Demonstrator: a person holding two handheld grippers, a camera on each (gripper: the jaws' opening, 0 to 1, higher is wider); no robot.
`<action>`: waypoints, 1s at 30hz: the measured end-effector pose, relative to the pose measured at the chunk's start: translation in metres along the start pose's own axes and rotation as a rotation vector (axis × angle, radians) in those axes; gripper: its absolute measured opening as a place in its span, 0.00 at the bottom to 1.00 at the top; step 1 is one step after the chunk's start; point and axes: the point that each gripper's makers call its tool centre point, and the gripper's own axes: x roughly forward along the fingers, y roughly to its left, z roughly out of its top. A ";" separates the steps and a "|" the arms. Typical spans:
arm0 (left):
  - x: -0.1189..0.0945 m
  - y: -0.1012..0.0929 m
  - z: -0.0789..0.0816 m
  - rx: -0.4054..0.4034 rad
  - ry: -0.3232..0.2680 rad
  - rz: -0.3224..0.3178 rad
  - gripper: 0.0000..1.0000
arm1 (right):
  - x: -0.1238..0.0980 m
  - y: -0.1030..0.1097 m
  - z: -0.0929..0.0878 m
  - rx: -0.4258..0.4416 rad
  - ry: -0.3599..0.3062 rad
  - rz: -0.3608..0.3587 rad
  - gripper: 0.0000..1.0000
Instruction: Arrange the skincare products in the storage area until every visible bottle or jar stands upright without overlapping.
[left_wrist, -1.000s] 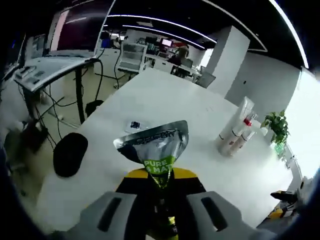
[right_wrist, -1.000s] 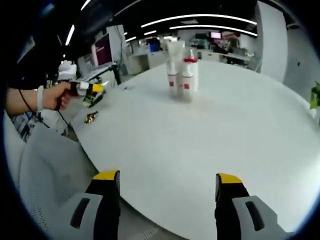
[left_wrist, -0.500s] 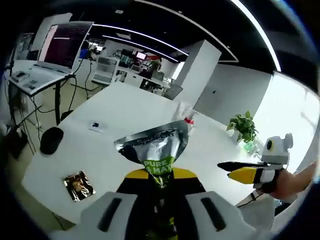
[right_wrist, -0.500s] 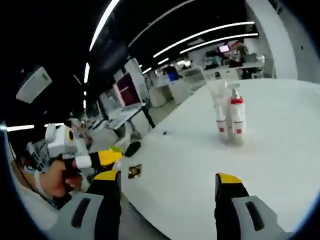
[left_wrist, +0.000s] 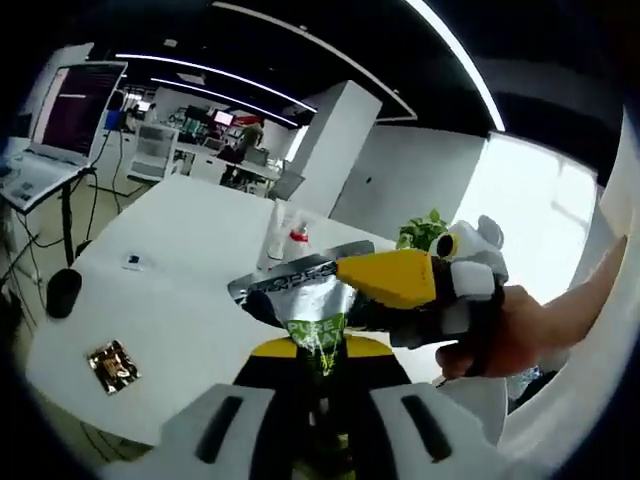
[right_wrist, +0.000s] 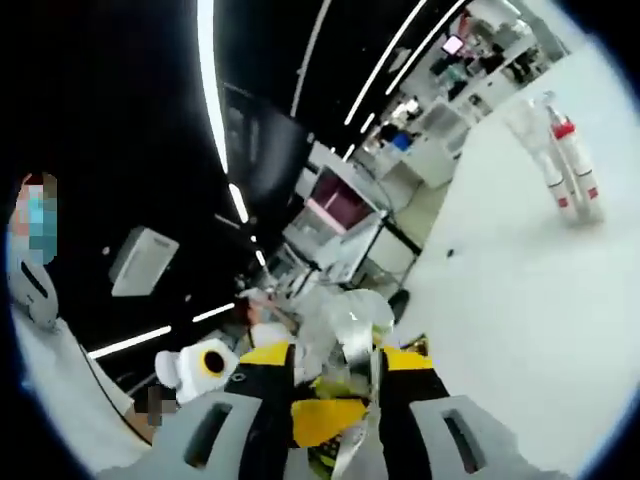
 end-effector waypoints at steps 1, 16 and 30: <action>0.000 0.000 -0.002 0.002 0.013 0.001 0.08 | -0.001 -0.004 -0.002 -0.029 0.003 -0.021 0.19; 0.001 -0.001 0.004 -0.037 -0.053 -0.038 0.29 | -0.021 -0.008 0.007 0.038 -0.013 -0.003 0.04; -0.003 -0.012 0.013 -0.431 -0.139 -0.197 0.53 | -0.048 0.014 0.014 0.025 0.026 0.157 0.00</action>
